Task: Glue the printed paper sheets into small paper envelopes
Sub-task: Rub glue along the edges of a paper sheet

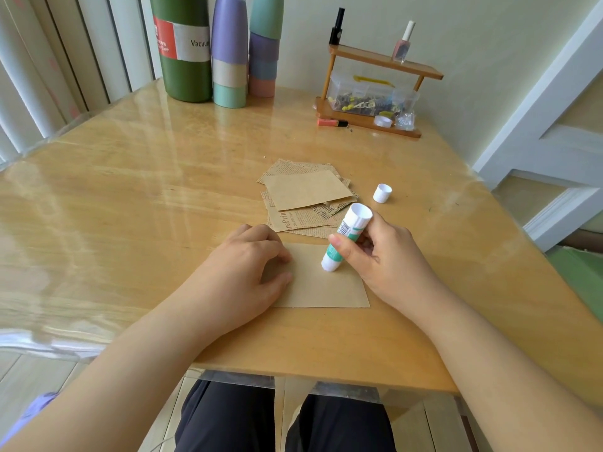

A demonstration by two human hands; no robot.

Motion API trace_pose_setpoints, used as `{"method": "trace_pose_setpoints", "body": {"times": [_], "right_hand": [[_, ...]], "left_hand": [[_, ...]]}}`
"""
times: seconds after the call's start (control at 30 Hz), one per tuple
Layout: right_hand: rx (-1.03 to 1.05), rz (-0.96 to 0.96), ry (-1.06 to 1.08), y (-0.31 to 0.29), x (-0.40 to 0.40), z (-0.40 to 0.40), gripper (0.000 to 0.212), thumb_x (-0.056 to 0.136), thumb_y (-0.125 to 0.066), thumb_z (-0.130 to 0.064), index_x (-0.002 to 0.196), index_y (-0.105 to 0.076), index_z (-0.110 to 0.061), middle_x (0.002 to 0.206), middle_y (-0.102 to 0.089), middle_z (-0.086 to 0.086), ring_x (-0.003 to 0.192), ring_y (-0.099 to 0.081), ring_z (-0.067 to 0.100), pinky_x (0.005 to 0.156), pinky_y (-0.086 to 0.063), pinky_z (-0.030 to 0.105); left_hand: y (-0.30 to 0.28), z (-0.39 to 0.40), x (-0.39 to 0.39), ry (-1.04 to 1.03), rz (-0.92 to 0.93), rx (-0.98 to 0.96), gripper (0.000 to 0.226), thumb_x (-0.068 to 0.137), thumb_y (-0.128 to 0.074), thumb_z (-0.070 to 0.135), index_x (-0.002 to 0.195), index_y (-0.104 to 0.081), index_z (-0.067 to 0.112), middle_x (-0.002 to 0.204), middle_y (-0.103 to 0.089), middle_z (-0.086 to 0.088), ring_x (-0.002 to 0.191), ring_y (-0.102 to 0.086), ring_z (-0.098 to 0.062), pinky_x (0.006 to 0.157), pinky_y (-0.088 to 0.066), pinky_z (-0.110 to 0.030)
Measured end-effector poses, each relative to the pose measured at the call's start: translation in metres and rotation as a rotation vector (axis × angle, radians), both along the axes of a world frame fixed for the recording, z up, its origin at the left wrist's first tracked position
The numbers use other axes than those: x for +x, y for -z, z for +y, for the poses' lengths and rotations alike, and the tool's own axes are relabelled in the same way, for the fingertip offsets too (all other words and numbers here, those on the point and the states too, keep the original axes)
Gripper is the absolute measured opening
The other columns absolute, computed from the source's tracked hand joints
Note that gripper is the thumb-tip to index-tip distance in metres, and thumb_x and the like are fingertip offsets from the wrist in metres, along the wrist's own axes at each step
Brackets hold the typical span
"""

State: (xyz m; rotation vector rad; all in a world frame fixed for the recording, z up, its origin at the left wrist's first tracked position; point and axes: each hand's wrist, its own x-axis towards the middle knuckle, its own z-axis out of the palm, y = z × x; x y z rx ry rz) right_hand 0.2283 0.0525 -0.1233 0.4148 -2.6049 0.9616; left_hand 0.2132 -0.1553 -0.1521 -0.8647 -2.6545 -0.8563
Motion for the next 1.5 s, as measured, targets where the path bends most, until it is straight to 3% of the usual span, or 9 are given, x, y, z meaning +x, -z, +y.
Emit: {"method": "trace_pose_setpoints", "body": {"times": [0.17,0.33,0.6,0.8,0.87,1.07,1.27,1.5], "right_hand": [[-0.007,-0.007,-0.01,0.001,0.011,0.001,0.031,0.088,-0.063,-0.026,0.07,-0.039,-0.03,0.053,-0.043,-0.013,0.055,-0.044,0.003,0.051,-0.034,0.01],[0.003,0.009,-0.024,0.0,0.003,-0.004,0.032,0.088,-0.062,-0.027,0.07,-0.036,-0.031,0.054,-0.042,-0.013,0.054,-0.042,0.002,0.051,-0.033,0.011],[0.0,-0.02,-0.013,-0.002,-0.023,-0.011,0.024,0.091,-0.059,-0.029,0.076,-0.043,-0.02,0.057,-0.043,-0.012,0.056,-0.043,0.001,0.054,-0.034,0.012],[-0.015,-0.026,-0.004,-0.002,-0.027,-0.015,0.029,0.091,-0.06,-0.026,0.072,-0.039,-0.032,0.054,-0.054,-0.024,0.056,-0.048,-0.005,0.055,-0.034,0.009],[-0.018,-0.006,0.003,-0.002,-0.025,-0.014,0.03,0.091,-0.06,-0.026,0.071,-0.039,-0.031,0.051,-0.049,-0.013,0.054,-0.046,-0.003,0.054,-0.034,0.009],[-0.011,0.014,-0.025,0.002,-0.006,-0.014,0.032,0.089,-0.062,-0.026,0.069,-0.038,-0.028,0.052,-0.038,-0.013,0.052,-0.042,0.002,0.051,-0.032,0.01],[-0.015,0.052,-0.049,0.004,0.006,-0.014,0.038,0.087,-0.065,-0.023,0.068,-0.034,-0.033,0.05,-0.037,-0.016,0.05,-0.04,0.001,0.05,-0.032,0.009],[-0.004,0.002,-0.077,0.002,-0.006,-0.017,0.031,0.09,-0.06,-0.028,0.072,-0.036,-0.033,0.054,-0.043,-0.013,0.054,-0.041,0.005,0.053,-0.033,0.012]], "left_hand": [[0.0,0.0,0.0,-0.019,0.009,0.014,0.02,0.083,-0.066,0.024,0.101,-0.069,0.017,0.101,-0.057,0.007,0.093,-0.045,-0.014,0.078,-0.028,-0.015],[-0.001,0.0,0.001,-0.038,0.009,0.023,0.019,0.083,-0.067,0.024,0.1,-0.07,0.017,0.099,-0.058,0.006,0.091,-0.045,-0.017,0.079,-0.035,-0.023],[0.0,0.0,-0.001,-0.036,0.009,0.019,0.019,0.084,-0.064,0.026,0.101,-0.07,0.019,0.1,-0.057,0.008,0.09,-0.043,-0.015,0.077,-0.031,-0.019],[0.0,-0.001,-0.002,-0.027,0.013,0.015,0.017,0.083,-0.065,0.025,0.099,-0.07,0.019,0.099,-0.058,0.007,0.088,-0.043,-0.015,0.076,-0.031,-0.02],[0.0,-0.001,-0.002,-0.027,0.014,0.022,0.016,0.083,-0.066,0.023,0.098,-0.071,0.018,0.099,-0.058,0.007,0.088,-0.044,-0.016,0.076,-0.03,-0.019],[0.0,-0.001,-0.002,-0.028,0.02,0.015,0.016,0.082,-0.066,0.022,0.097,-0.07,0.017,0.099,-0.059,0.005,0.087,-0.045,-0.017,0.074,-0.027,-0.017],[0.0,0.0,-0.001,-0.029,0.01,0.019,0.018,0.084,-0.065,0.024,0.1,-0.07,0.018,0.102,-0.058,0.005,0.088,-0.041,-0.014,0.074,-0.025,-0.016],[0.001,0.0,-0.001,-0.032,0.004,0.021,0.017,0.084,-0.065,0.023,0.1,-0.07,0.018,0.101,-0.058,0.007,0.086,-0.04,-0.014,0.074,-0.027,-0.018]]}}
